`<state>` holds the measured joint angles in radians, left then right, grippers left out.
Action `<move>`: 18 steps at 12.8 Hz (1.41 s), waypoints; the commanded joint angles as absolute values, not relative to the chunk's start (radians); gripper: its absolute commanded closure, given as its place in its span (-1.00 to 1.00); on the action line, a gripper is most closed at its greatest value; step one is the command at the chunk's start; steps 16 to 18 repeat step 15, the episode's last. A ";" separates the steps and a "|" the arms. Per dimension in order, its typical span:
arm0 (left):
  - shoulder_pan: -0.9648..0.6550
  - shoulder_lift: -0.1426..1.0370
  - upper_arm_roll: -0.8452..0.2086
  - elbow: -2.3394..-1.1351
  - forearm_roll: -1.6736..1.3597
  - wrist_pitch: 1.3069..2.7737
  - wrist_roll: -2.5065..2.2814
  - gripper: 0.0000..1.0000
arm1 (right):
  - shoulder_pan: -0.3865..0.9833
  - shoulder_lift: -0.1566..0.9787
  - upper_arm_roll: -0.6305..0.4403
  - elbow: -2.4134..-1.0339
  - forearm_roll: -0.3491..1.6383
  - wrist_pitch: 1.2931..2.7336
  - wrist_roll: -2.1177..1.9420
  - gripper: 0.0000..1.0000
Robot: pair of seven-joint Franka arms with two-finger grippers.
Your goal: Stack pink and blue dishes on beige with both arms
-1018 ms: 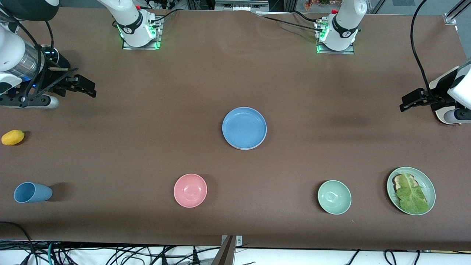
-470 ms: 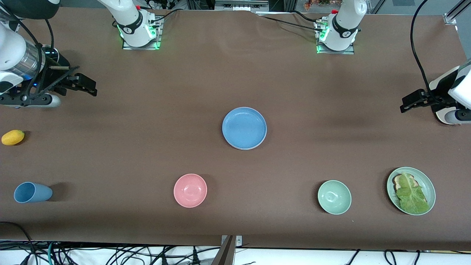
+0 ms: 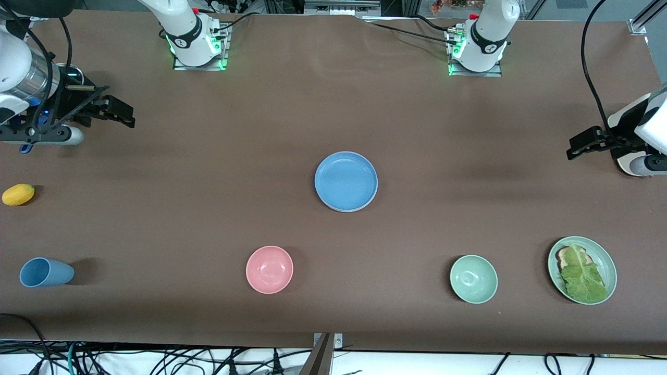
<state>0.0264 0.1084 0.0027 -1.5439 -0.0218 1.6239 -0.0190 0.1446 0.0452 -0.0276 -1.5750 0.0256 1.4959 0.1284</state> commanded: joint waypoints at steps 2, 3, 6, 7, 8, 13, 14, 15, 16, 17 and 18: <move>0.031 0.109 0.002 -1.542 -0.034 1.629 0.002 -1.00 | 0.132 0.043 -0.017 -1.526 0.020 1.467 0.107 -1.00; 0.031 0.109 0.002 -1.542 -0.034 1.629 0.002 -1.00 | 0.132 0.043 -0.017 -1.529 0.020 1.465 0.106 -1.00; 0.029 0.109 0.002 -1.542 -0.034 1.629 0.002 -1.00 | 0.130 0.043 -0.017 -1.529 0.020 1.463 0.092 -1.00; 0.029 0.109 0.002 -1.542 -0.034 1.629 0.002 -1.00 | 0.130 0.046 -0.017 -1.526 0.020 1.462 0.087 -1.00; 0.029 0.109 0.002 -1.542 -0.034 1.629 0.002 -1.00 | 0.130 0.045 -0.017 -1.526 0.020 1.462 0.087 -1.00; 0.029 0.109 0.002 -1.542 -0.034 1.629 0.002 -1.00 | 0.130 0.043 -0.021 -1.523 0.018 1.462 0.072 -1.00; 0.029 0.109 0.002 -1.542 -0.034 1.629 0.002 -1.00 | 0.130 0.041 -0.021 -1.523 0.018 1.460 0.063 -1.00; 0.029 0.109 0.002 -1.542 -0.034 1.629 0.002 -1.00 | 0.130 0.038 -0.021 -1.523 0.018 1.459 0.066 -1.00; 0.029 0.109 0.002 -1.542 -0.034 1.629 0.002 -1.00 | 0.130 0.038 -0.021 -1.523 0.018 1.459 0.066 -1.00; 0.029 0.109 0.002 -1.542 -0.034 1.629 0.002 -1.00 | 0.130 0.038 -0.021 -1.523 0.018 1.459 0.066 -1.00; 0.029 0.109 0.002 -1.542 -0.034 1.629 0.002 -1.00 | 0.130 0.038 -0.021 -1.523 0.018 1.459 0.066 -1.00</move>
